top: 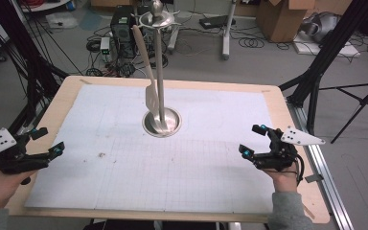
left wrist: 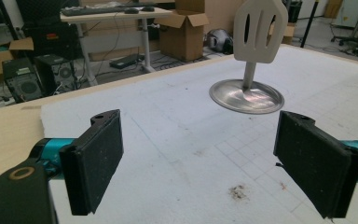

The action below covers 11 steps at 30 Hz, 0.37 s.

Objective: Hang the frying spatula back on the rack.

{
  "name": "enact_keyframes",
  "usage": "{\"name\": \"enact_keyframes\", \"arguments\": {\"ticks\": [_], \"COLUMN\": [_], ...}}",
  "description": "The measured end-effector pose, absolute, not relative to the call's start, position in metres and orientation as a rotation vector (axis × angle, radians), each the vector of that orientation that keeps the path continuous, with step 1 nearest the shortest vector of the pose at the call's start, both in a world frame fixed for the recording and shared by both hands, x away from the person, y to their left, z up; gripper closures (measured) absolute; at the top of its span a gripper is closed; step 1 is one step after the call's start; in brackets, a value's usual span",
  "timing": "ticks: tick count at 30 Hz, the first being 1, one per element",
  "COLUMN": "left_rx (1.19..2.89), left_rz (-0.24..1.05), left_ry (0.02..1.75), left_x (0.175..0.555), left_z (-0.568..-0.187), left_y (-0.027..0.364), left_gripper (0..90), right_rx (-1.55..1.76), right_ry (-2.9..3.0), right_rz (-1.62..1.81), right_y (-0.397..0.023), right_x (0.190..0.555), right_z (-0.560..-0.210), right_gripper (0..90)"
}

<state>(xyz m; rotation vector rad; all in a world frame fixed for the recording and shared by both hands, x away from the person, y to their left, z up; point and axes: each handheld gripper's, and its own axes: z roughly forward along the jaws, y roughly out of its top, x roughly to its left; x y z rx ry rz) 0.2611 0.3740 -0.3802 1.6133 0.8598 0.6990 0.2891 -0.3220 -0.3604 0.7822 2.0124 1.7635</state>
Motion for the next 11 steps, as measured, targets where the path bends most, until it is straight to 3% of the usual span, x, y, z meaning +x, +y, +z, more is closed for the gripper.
{"name": "enact_keyframes", "arguments": {"ticks": [11], "left_rx": [1.599], "left_rz": [0.721], "left_ry": [0.938], "left_x": [0.263], "left_z": [-0.389], "left_y": [0.379], "left_gripper": [16.2], "right_rx": [0.941], "right_ry": [1.837], "right_rz": [1.757], "right_y": [-0.352], "right_x": [0.282], "right_z": [-0.375], "right_gripper": [6.1]}}
